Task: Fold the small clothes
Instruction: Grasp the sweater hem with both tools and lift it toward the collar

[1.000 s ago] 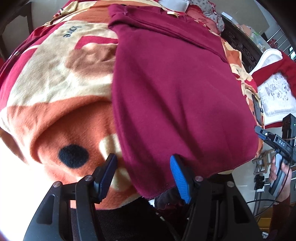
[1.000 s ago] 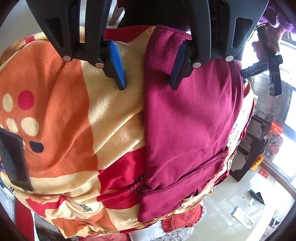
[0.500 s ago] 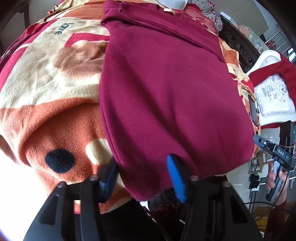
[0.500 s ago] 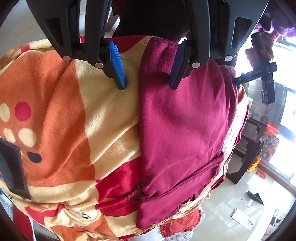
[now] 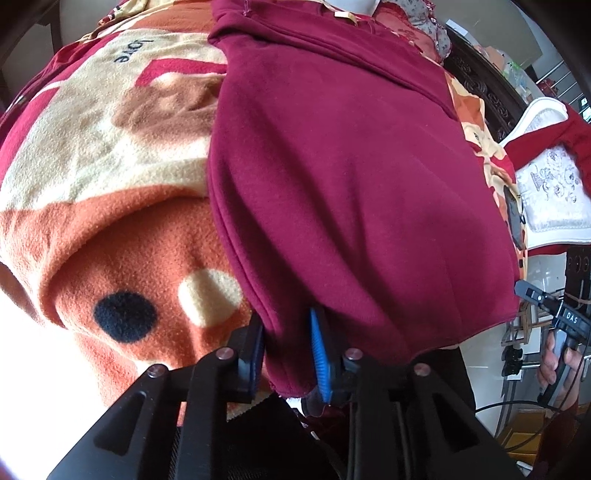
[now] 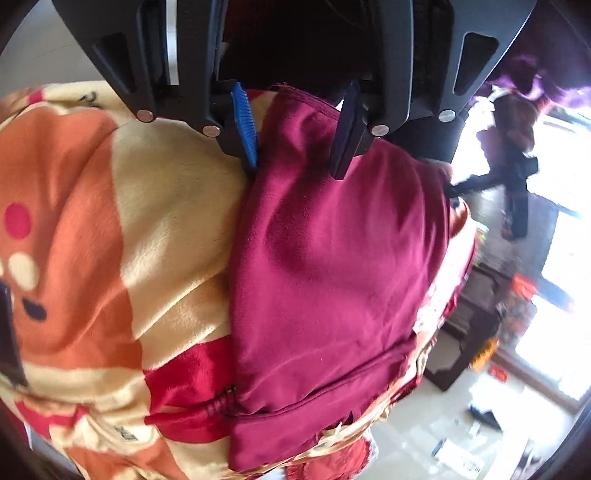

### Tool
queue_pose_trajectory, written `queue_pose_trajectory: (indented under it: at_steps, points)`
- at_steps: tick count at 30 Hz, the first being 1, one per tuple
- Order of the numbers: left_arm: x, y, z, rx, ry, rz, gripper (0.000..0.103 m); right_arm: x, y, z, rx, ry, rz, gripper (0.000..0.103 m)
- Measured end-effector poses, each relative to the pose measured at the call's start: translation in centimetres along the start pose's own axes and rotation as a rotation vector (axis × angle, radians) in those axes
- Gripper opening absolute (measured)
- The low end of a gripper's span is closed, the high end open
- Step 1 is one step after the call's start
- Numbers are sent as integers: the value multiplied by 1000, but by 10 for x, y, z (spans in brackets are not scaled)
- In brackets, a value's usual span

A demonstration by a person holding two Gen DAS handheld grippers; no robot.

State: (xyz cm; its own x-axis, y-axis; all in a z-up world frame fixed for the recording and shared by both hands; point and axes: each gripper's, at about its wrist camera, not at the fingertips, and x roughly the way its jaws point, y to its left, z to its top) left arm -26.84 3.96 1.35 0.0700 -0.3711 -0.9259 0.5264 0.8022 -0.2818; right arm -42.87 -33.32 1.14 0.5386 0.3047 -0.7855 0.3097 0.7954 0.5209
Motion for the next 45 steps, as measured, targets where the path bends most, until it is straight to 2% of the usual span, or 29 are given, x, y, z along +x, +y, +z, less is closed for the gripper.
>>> queue_pose_trajectory:
  at_steps: [3,4,6,15,20,24,30,37,41,45]
  points:
    - [1,-2,1,8,0,9,24,3,2,-2,-14,-17,-3,14]
    - [1,-3,0,14,-1,12,24,3,4,-2,-31,-21,-21,0]
    - [0,-4,0,22,0,16,22,0,6,-1,-32,-42,-59,0]
    - [-16,0,-2,37,-14,35,10,-16,26,17,-94,-110,-30,0]
    - [-45,4,9,17,-81,-20,8,-31,34,33,-109,-183,-2,0]
    - [-77,12,35,-10,-187,-69,8,-40,38,54,-112,-255,12,0]
    - [-100,11,89,-19,-327,-54,8,-50,40,97,-73,-400,36,0]
    - [-97,9,160,-34,-393,-25,8,-33,47,161,-63,-458,7,0]
    - [-92,4,202,-19,-433,44,8,-22,42,200,-44,-475,-29,0]
    - [-70,5,247,-25,-432,89,8,-7,33,238,-26,-477,-52,0]
